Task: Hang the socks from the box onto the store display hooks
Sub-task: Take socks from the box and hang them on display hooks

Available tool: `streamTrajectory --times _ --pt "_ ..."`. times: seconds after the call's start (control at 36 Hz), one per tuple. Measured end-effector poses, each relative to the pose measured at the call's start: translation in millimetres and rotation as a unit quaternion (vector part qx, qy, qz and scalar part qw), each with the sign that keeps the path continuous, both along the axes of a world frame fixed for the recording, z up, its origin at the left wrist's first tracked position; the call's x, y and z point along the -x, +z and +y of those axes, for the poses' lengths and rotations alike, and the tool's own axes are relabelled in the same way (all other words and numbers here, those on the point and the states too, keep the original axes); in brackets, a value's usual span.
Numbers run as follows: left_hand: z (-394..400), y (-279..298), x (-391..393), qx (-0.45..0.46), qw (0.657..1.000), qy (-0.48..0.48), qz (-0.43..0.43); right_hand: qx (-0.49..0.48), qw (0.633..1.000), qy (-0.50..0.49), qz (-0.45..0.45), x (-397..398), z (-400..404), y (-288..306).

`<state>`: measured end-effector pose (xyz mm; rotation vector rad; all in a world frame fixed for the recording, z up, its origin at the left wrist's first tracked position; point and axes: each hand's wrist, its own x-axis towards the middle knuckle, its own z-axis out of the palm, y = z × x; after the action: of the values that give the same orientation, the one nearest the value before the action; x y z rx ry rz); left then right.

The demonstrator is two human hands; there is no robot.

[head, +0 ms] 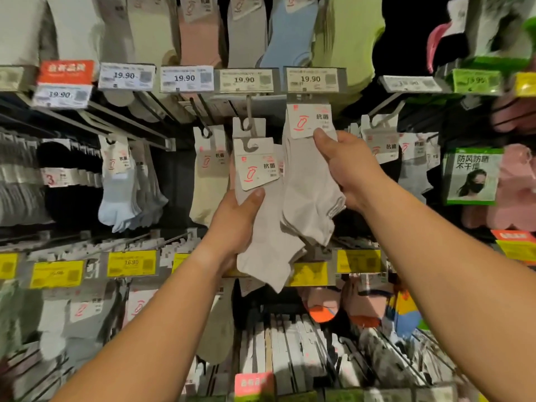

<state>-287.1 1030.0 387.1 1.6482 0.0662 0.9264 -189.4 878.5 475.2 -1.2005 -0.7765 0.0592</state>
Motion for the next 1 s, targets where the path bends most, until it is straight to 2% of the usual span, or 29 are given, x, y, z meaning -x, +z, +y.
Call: streamTrajectory --times 0.11,0.33,0.39,0.47,0.61,0.67,0.72,0.78,0.89,1.0 --pt "-0.9 -0.7 1.4 0.014 1.000 -0.003 0.005 0.020 1.000 -0.011 0.009 -10.5 1.8 5.2" --pt "9.0 -6.1 4.1 0.065 0.997 0.029 0.021 0.133 0.988 -0.066 0.039 -51.3 37.2 18.2" --pt "10.0 -8.4 6.5 0.071 0.997 0.033 0.026 0.196 0.976 -0.087 0.039 -66.0 54.5 17.8" --pt "8.4 -10.9 8.7 0.065 0.997 0.041 0.028 0.317 0.937 -0.143 -0.007 -84.2 74.1 10.5" --pt "7.6 -13.1 8.9 0.067 0.996 0.054 0.025 0.364 0.911 -0.177 -0.074 -93.2 90.2 3.0" --pt "6.0 -11.2 10.9 0.074 0.996 0.053 0.024 0.353 0.898 -0.235 -0.116 -82.6 81.8 2.3" --pt "3.8 -7.9 12.9 0.084 0.995 0.041 0.023 0.255 0.921 -0.256 -0.147 -59.7 59.0 -7.0" --pt "2.4 -2.2 13.5 0.095 0.995 0.033 0.016 0.141 0.963 -0.183 -0.137 -31.0 34.5 -27.5" --pt "-9.6 8.7 4.9 0.078 0.997 0.015 0.014 0.177 0.982 0.018 -0.059 12.8 21.3 -66.7" --pt "-21.1 14.7 -6.5 0.033 0.999 0.031 0.015 0.121 0.992 0.028 -0.005 16.4 24.1 -76.2"
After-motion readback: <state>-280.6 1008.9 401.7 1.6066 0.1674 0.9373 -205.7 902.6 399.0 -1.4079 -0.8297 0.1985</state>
